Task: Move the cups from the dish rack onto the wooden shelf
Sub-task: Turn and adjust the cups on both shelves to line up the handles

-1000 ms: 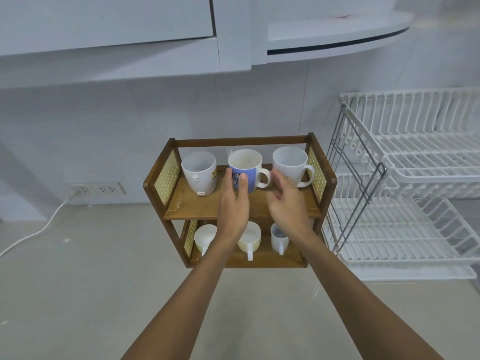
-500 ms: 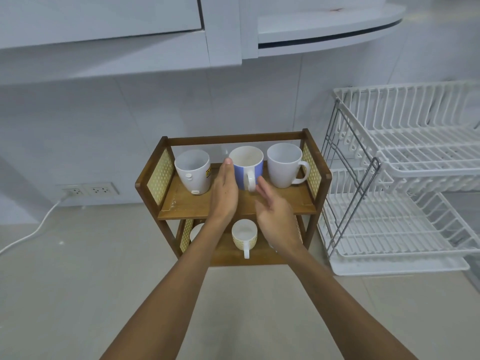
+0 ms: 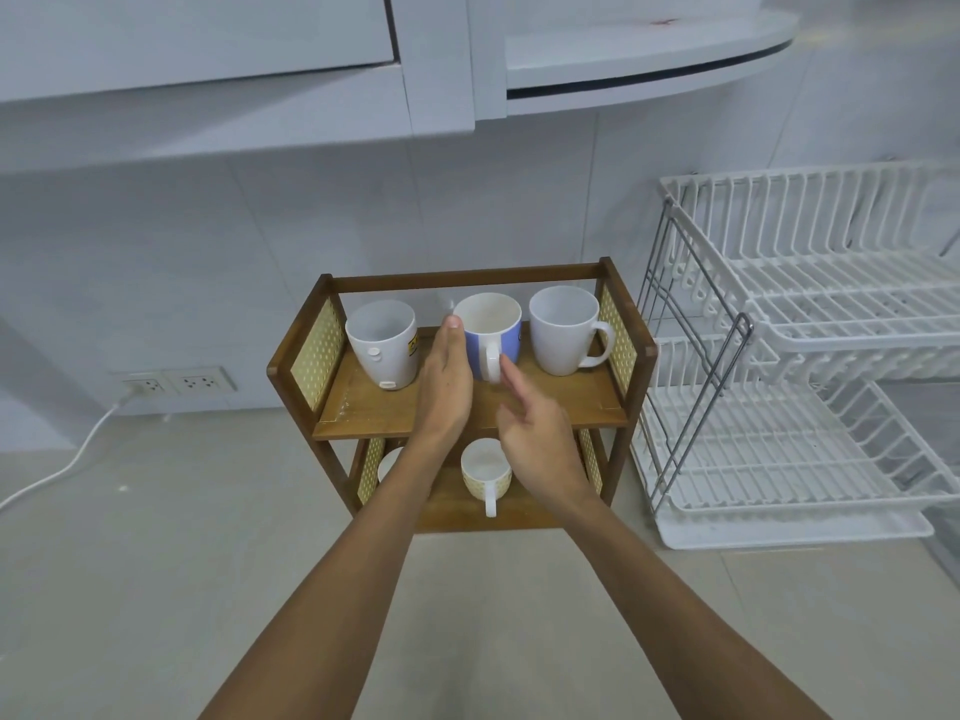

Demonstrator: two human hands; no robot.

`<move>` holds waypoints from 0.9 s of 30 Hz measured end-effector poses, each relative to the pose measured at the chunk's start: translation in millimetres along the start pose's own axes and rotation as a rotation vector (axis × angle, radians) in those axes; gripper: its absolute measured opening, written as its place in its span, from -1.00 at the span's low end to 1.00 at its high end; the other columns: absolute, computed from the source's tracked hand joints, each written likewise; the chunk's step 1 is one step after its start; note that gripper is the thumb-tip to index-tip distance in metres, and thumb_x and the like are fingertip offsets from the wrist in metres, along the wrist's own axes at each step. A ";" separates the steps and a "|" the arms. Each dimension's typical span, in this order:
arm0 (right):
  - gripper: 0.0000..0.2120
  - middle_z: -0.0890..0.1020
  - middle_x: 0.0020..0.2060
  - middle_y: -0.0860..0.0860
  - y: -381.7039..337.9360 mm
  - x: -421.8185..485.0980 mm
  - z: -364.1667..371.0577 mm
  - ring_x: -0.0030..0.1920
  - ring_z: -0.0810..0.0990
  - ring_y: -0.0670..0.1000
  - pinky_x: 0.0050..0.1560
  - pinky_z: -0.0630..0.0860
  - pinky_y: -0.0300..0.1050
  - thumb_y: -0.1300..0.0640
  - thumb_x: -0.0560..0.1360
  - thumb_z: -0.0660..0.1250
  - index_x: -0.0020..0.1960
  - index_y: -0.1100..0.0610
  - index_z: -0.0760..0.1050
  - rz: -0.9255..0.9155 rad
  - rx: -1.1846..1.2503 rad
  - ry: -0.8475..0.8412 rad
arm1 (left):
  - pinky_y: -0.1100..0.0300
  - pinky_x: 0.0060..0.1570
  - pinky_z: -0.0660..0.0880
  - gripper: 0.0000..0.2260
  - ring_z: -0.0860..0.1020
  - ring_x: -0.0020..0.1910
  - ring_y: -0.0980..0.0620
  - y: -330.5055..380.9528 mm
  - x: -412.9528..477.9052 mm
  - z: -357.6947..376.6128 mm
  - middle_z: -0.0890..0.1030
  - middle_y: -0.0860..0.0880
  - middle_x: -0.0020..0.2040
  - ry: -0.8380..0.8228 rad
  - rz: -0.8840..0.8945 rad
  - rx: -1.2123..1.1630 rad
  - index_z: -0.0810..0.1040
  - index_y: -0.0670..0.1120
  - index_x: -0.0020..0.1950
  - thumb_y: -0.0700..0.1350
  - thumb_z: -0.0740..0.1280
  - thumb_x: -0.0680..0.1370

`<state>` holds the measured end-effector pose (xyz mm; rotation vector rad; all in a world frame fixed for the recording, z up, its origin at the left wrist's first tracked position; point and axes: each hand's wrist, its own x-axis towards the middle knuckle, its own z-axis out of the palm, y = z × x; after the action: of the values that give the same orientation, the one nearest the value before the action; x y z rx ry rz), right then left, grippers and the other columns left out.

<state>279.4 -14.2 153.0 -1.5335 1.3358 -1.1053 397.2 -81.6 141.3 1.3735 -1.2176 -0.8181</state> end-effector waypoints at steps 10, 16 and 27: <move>-0.37 0.54 0.42 0.01 -3.7 -3.1 -9.2 0.10 0.60 -0.08 0.19 0.49 -0.26 0.37 0.58 0.18 0.60 0.03 0.27 -0.020 -0.009 0.017 | 0.12 0.53 0.21 -0.48 0.33 0.46 0.29 8.9 -10.5 -0.9 0.43 0.16 0.49 0.031 0.044 0.051 0.33 -0.01 0.57 0.22 -0.01 0.70; -0.35 0.48 0.47 0.07 8.6 -4.7 -55.8 0.31 0.54 0.02 0.39 0.48 0.17 0.31 0.56 0.20 0.62 0.03 0.21 -0.079 -0.099 0.237 | 0.45 0.36 0.05 -0.43 0.11 0.57 0.20 33.1 -38.9 25.1 0.19 0.10 0.63 0.036 0.295 0.313 0.10 0.06 0.64 0.27 0.02 0.68; -0.33 0.37 0.55 -0.03 10.0 12.1 -72.7 0.50 0.38 0.00 0.44 0.36 -0.07 0.06 0.59 0.18 0.65 -0.06 0.04 0.051 -0.129 0.160 | -0.08 0.51 0.30 -0.45 0.24 0.58 -0.02 40.4 -45.5 78.0 0.26 -0.05 0.61 -0.172 0.145 0.190 0.06 -0.03 0.66 0.16 0.03 0.72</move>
<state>207.8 -29.3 166.1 -1.5196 1.5726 -1.1491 303.6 -54.8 158.9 1.3682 -1.5425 -0.7453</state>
